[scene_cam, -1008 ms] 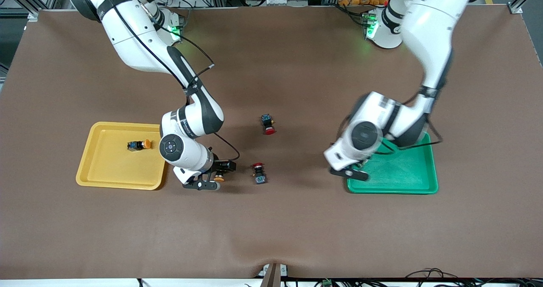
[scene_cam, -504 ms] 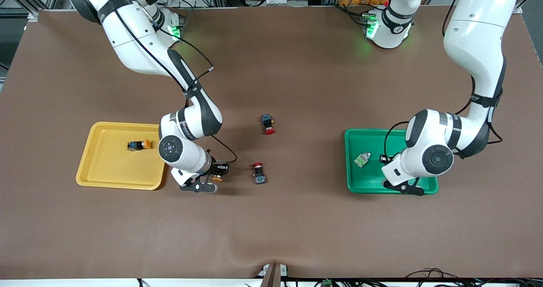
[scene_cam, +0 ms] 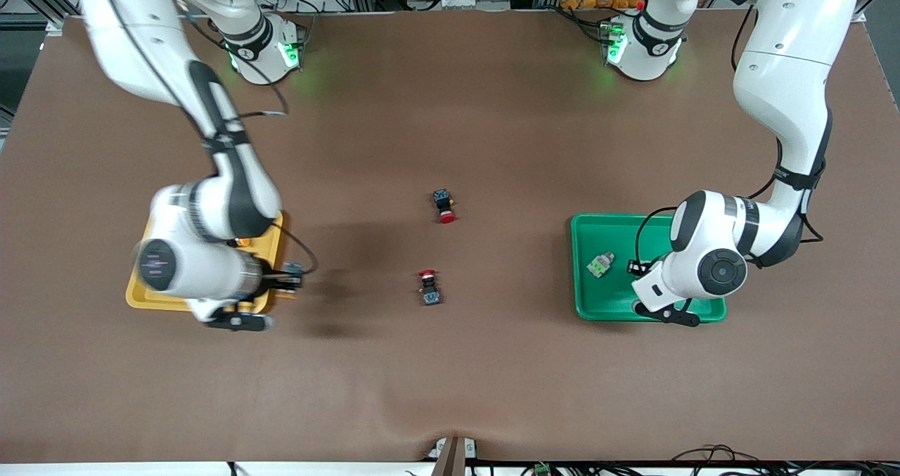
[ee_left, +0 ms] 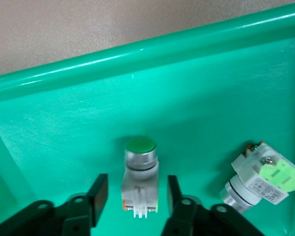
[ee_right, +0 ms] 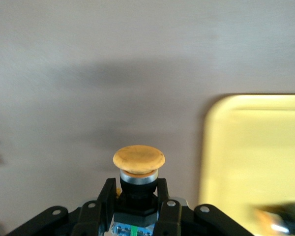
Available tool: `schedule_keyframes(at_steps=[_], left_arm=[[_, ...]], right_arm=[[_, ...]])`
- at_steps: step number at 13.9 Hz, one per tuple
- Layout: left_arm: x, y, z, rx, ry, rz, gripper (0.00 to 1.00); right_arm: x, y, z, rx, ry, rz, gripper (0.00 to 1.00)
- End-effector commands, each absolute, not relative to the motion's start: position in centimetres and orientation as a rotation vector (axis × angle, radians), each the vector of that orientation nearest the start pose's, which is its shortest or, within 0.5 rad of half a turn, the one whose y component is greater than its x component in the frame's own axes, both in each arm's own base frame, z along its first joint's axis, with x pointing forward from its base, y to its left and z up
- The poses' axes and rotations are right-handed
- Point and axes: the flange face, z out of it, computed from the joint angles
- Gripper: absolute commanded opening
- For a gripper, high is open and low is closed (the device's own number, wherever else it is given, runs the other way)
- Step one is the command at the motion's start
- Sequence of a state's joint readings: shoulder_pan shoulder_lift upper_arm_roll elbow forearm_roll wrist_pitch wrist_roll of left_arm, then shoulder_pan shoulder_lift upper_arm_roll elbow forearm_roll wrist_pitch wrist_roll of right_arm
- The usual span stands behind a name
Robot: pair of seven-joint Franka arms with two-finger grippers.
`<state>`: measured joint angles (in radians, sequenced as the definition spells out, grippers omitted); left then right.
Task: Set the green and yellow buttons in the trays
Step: 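Lower both held buttons into their trays and open both grippers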
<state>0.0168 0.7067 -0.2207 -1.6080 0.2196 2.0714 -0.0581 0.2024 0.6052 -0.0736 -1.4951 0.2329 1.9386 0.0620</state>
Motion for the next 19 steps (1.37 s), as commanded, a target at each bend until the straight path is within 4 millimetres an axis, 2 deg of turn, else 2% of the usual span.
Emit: schedule_keyframes(at_steps=[1, 3, 4, 5, 6, 7, 10, 14, 15, 16, 18, 19], left_arm=[[66.3, -10.7, 21.4, -3.042, 0.355, 0.298, 1.00], [66.6, -10.3, 22.8, -3.044, 0.344, 0.278, 1.00], [66.7, -10.4, 23.8, -3.043, 0.338, 0.258, 1.00], [66.8, -10.7, 24.9, -3.042, 0.339, 0.235, 1.00], [66.9, -10.9, 25.8, -3.042, 0.341, 0.218, 1.00], [67.0, -10.9, 26.6, -3.042, 0.340, 0.197, 1.00], [68.0, -10.5, 30.9, -3.043, 0.340, 0.089, 1.00], [67.5, -10.4, 35.9, -3.031, 0.331, 0.035, 1.00], [67.2, -10.6, 37.2, -3.049, 0.313, 0.038, 1.00], [66.8, -10.6, 37.7, -3.100, 0.271, 0.074, 1.00], [66.2, -10.8, 39.9, -3.135, 0.238, 0.073, 1.00], [65.4, -12.1, 41.1, -3.122, 0.254, 0.093, 1.00]], right_arm=[[67.5, 0.2, 30.8, -2.926, -0.090, 0.312, 0.18], [66.7, -7.1, 29.8, -2.881, -0.198, 0.321, 0.22], [66.4, -9.3, 29.6, -2.869, -0.223, 0.314, 0.24], [66.2, -10.5, 29.5, -2.863, -0.236, 0.310, 0.38], [66.0, -10.8, 29.5, -2.859, -0.247, 0.323, 0.72], [65.8, -10.8, 29.6, -2.849, -0.252, 0.349, 1.00], [65.8, -10.4, 29.8, -2.869, -0.282, 0.358, 1.00], [65.6, -9.3, 32.8, -2.943, -0.366, 0.343, 1.00], [65.1, -8.6, 33.4, -2.949, -0.377, 0.327, 1.00], [64.1, -8.4, 33.8, -2.960, -0.377, 0.291, 1.00], [61.6, -7.5, 33.5, -3.003, -0.381, 0.148, 1.00], [60.9, -6.4, 33.7, -3.008, -0.385, 0.130, 1.00]])
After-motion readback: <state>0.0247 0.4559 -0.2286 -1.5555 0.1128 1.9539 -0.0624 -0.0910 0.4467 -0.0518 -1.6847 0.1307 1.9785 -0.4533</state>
